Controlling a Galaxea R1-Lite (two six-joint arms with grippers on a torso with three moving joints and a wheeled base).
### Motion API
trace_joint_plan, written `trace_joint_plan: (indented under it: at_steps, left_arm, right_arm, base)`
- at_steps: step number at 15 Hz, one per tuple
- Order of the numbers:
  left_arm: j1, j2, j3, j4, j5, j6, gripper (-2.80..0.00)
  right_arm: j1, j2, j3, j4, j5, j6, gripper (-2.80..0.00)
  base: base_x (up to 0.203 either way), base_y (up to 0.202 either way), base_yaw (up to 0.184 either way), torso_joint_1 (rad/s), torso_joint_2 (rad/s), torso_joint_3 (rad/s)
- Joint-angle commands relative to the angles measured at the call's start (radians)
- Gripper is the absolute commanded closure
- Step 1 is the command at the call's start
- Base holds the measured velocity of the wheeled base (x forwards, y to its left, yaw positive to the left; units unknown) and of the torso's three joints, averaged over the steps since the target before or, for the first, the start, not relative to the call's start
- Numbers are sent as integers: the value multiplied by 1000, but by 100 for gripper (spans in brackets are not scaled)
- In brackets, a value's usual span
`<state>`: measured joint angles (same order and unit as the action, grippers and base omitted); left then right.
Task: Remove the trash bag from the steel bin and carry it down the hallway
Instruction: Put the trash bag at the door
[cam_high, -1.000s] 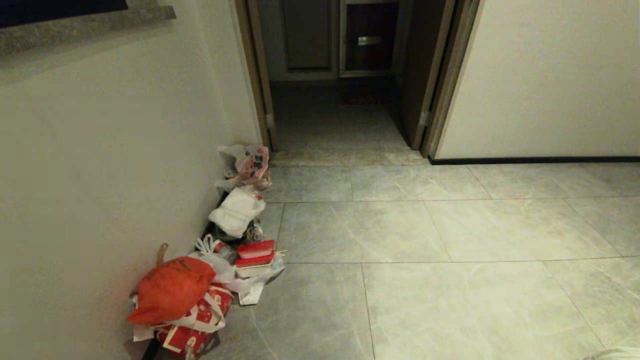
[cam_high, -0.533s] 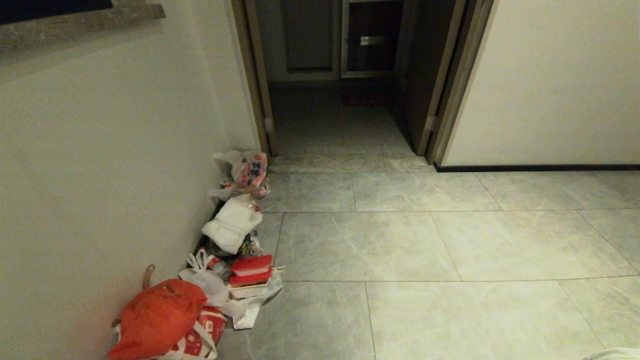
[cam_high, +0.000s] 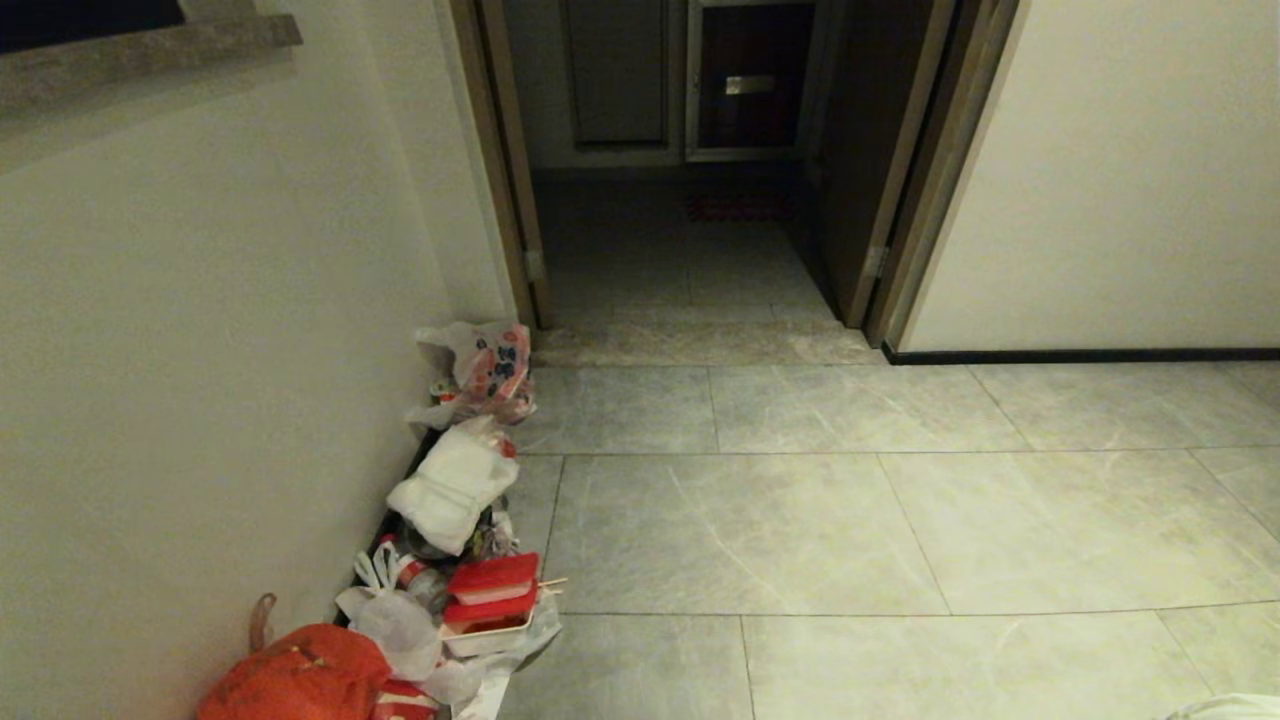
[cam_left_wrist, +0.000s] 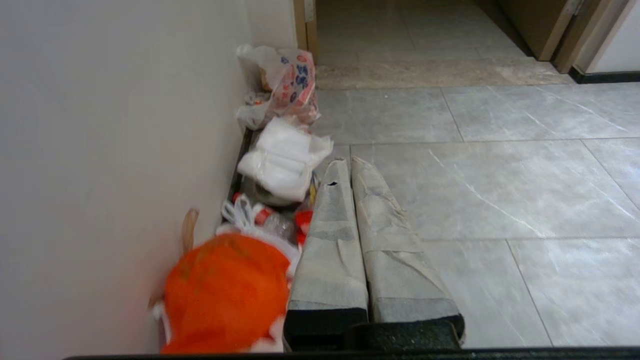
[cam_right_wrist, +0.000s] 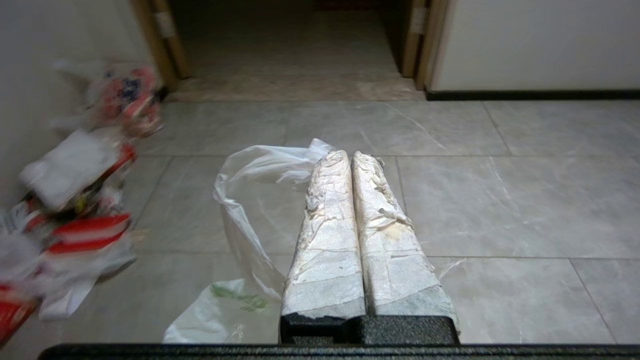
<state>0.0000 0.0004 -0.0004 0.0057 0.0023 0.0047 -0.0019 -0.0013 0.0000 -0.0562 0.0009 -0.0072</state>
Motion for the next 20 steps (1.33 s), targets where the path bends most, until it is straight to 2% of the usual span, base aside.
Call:
trace_joint_plan:
  at_steps: [1, 15, 20]
  left_arm:
    - [0, 1, 0, 0, 1, 0, 0]
    - [-1, 1, -1, 0, 1, 0, 0]
    - [0, 0, 0, 0, 1, 0, 0]
  right_arm:
    - [0, 0, 25, -1, 1, 0, 0]
    - [0, 0, 25, -1, 1, 0, 0]
    - [0, 0, 25, -1, 1, -2, 0]
  base:
    - [197, 0, -2, 7, 7, 7]
    - [192, 0, 2, 2, 4, 1]
    - [13, 0, 1, 0, 0, 0]
